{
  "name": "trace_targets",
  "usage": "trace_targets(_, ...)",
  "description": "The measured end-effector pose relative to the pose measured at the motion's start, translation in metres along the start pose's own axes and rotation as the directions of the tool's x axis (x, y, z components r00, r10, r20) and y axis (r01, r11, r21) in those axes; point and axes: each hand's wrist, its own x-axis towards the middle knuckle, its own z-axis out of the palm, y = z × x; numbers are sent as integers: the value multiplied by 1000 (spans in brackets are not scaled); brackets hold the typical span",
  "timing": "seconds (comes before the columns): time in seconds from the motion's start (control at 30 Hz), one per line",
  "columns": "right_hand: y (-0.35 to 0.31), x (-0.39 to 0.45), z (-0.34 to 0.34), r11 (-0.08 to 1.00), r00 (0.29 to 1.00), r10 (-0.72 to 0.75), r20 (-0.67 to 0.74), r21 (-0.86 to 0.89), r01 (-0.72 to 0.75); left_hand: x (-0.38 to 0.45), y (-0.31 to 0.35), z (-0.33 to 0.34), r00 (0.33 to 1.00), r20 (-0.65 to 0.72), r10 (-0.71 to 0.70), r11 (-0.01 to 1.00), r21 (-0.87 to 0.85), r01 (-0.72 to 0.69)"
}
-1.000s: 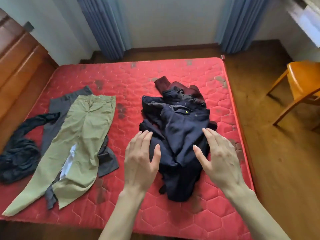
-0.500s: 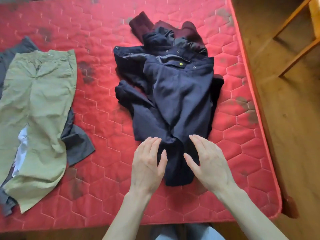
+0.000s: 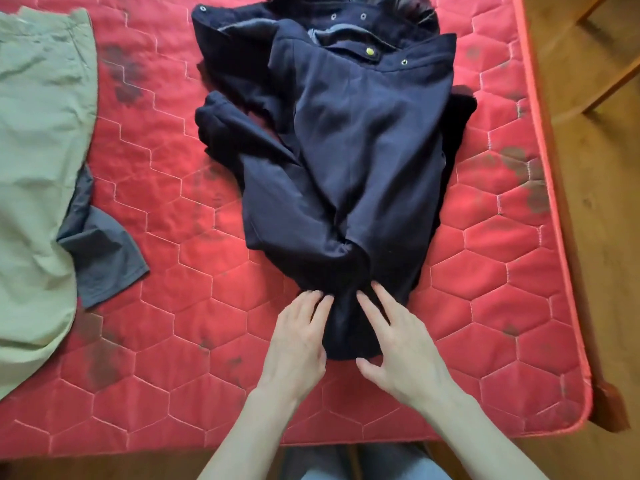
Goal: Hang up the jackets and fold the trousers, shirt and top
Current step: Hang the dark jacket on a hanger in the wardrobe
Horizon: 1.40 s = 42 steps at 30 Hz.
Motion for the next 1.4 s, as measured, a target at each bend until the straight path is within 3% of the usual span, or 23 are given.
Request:
trace_targets(0.13, -2, 1, 18, 990, 999, 41, 29, -135, -37, 3, -4, 12, 996, 75, 48, 991, 122, -56)
trace_targets(0.3, -1, 10, 26, 999, 964, 39, -263, 0, -40, 10, -5, 9, 980, -148, 133, 985, 125, -115)
trace_targets(0.43, 2, 5, 9, 998, 909, 4, -416, 64, 25, 9, 4, -15, 968, -201, 153, 988, 24, -152)
trace_targets(0.53, 0, -5, -26, 992, 875, 5, -484, 115, 57, 10, 20, -50, 965, -220, 140, 987, -49, -154)
trace_targets(0.67, -13, -19, -92, 977, 880, 87, -468, 214, 17, 17, 52, -116, 978, -205, 36, 986, -153, -69)
trace_targets(0.83, -52, -32, -196, 960, 858, 51, -511, 263, 100, 25, 85, -206, 988, -146, -56, 960, -280, 13)
trace_targets(0.93, -83, -39, -256, 949, 840, 66, -539, 293, 113, 24, 103, -261, 977, -199, -76, 935, -354, 1)
trace_targets(1.13, -156, -50, -371, 908, 799, -4, -601, 333, 255, 18, 135, -367, 883, -451, -131, 836, -529, -146)
trace_targets(1.3, -207, -56, -453, 857, 710, -72, -701, 321, 404, 2, 152, -436, 710, -704, -26, 857, -381, -346)
trace_targets(1.4, -231, -61, -496, 832, 668, -121, -734, 293, 472, -7, 161, -468, 698, -710, 93, 875, -276, -398)
